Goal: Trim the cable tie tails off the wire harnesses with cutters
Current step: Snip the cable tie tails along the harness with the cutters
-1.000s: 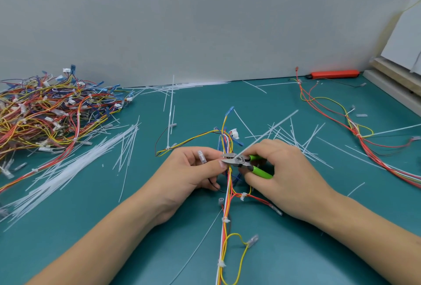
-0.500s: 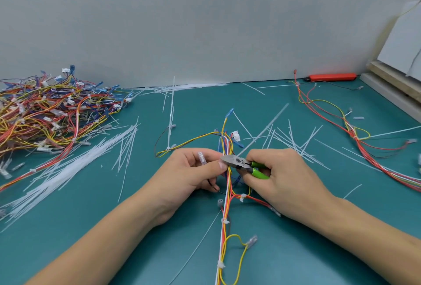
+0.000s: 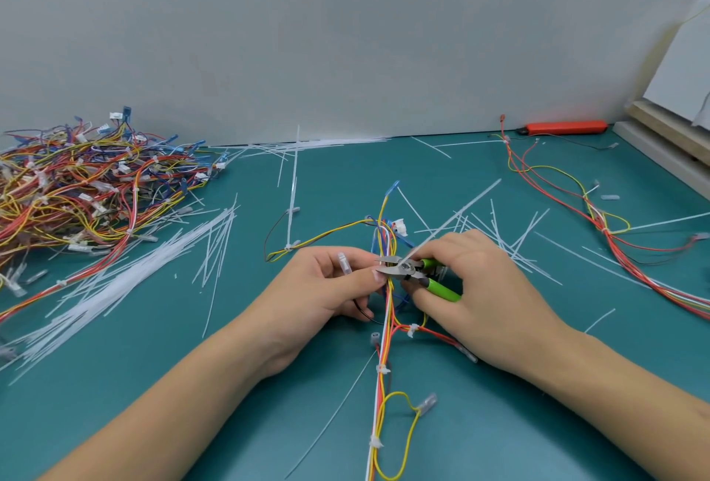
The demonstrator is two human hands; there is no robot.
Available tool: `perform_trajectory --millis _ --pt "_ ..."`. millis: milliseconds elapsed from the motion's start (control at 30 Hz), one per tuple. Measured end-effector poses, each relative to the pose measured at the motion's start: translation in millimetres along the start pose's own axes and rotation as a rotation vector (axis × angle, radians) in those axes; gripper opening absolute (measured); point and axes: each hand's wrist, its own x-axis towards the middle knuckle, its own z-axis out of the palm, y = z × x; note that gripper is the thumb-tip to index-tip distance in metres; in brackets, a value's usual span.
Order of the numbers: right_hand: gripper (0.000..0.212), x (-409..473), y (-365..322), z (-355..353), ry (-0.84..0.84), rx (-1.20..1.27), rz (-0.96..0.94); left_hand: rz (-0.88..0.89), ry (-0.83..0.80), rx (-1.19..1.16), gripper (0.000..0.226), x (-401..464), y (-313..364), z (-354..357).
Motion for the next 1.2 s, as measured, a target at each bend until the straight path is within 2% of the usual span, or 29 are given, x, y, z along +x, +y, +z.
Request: perform_trajectory --millis 167,267,467,667,733,967,1200 --pt "0.028 0.7 -1.4 -1.4 -0.026 -0.004 0.007 0.005 -0.018 0.008 0.026 0.0 -0.2 -0.8" --pt "0.021 0.1 -2.6 -0.5 -0.015 -0.015 0.018 0.009 -0.023 0.014 0.024 0.4 -0.3 -0.9" --pt "0.032 -1.5 -2.8 1.7 -0.032 -0.083 0.106 0.009 -0.019 0.029 0.023 -1.2 0.4 0.2" --pt "0.020 -2.2 -3.5 -1.1 -0.027 0.042 0.065 0.013 -0.005 0.032 0.025 -2.4 2.8 2.7" --pt "0.022 -1.5 -4.9 -2.4 -0.028 0.079 0.047 0.009 0.004 0.029 0.025 -2.3 3.1 3.3" --pt "0.013 -1.4 -1.7 -1.5 -0.012 0.075 0.017 0.011 -0.018 0.027 0.024 -2.2 3.0 2.9" --pt "0.013 -1.3 -1.7 -0.9 -0.014 0.080 0.020 0.007 -0.014 0.028 0.025 -0.8 1.4 2.3"
